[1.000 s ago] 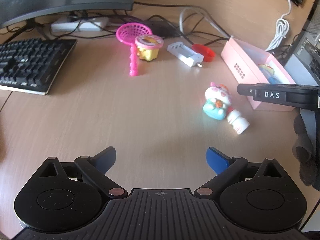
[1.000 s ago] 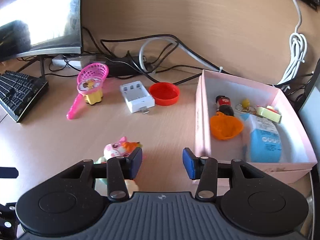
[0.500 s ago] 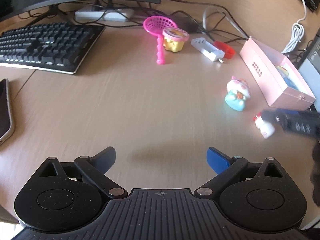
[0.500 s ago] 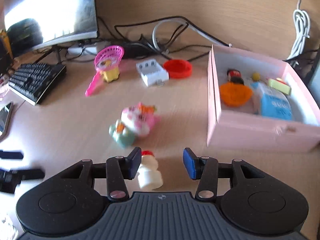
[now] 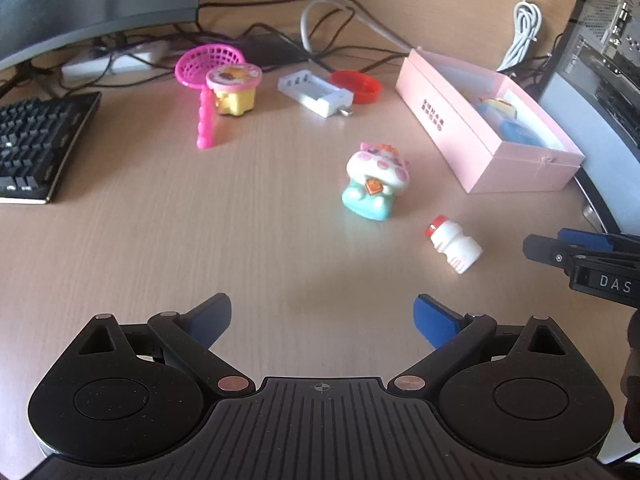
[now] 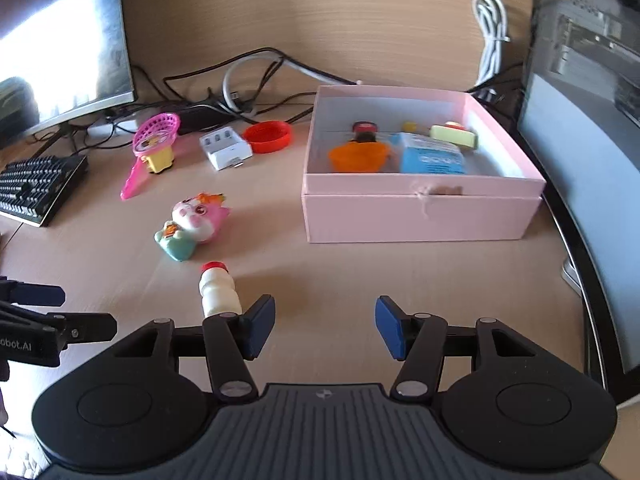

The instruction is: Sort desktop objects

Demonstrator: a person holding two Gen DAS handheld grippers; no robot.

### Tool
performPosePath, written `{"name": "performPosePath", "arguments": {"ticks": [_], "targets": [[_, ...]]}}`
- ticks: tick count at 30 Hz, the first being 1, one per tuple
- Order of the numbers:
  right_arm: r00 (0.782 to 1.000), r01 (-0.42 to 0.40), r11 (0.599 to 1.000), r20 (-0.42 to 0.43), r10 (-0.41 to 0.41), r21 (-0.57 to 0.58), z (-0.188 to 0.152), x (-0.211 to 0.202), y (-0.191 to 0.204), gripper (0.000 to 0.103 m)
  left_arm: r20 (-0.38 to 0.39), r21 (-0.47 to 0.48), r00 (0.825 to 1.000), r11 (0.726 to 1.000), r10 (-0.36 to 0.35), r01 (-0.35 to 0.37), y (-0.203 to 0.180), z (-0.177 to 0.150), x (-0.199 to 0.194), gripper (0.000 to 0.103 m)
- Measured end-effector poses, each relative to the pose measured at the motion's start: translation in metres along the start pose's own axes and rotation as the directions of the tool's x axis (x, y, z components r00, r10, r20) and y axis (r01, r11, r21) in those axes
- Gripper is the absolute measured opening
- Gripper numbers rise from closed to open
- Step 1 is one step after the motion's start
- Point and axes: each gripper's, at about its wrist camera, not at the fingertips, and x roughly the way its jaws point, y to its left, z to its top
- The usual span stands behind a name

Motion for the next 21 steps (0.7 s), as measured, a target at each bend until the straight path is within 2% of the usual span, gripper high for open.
{"name": "performPosePath", "arguments": {"ticks": [3, 6, 11, 13, 18, 21], "targets": [[1.000, 0.005, 1.000, 0.013, -0.005, -0.002, 0.001, -0.003, -0.001, 0.056, 0.014, 0.018, 0.999, 0.999, 0.034, -0.034, 0.008, 0.009, -0.005, 0.100], [0.998, 0.027, 1.000, 0.052, -0.027, -0.003, 0.012, -0.010, -0.002, 0.057, 0.066, -0.003, 0.996, 0.998, 0.064, -0.064, 0.030, 0.029, -0.023, 0.100], [0.987, 0.086, 0.995, 0.131, -0.092, 0.053, 0.031, -0.024, -0.006, 0.065, 0.194, -0.068, 0.969, 0.988, 0.150, -0.139, 0.063, 0.049, -0.054, 0.101], [0.982, 0.098, 0.992, 0.152, -0.109, 0.075, 0.037, -0.029, -0.005, 0.065, 0.219, -0.092, 0.963, 0.986, 0.155, -0.137, 0.072, 0.049, -0.063, 0.101], [0.970, 0.108, 0.989, 0.208, -0.127, 0.104, 0.047, -0.045, -0.001, 0.068, 0.234, -0.088, 0.963, 0.990, 0.131, -0.113, 0.072, 0.055, -0.071, 0.101], [0.962, 0.108, 0.990, 0.243, -0.128, 0.094, 0.050, -0.055, 0.002, 0.069, 0.294, -0.082, 0.949, 0.993, 0.111, -0.090, 0.059, 0.060, -0.088, 0.101]]}}
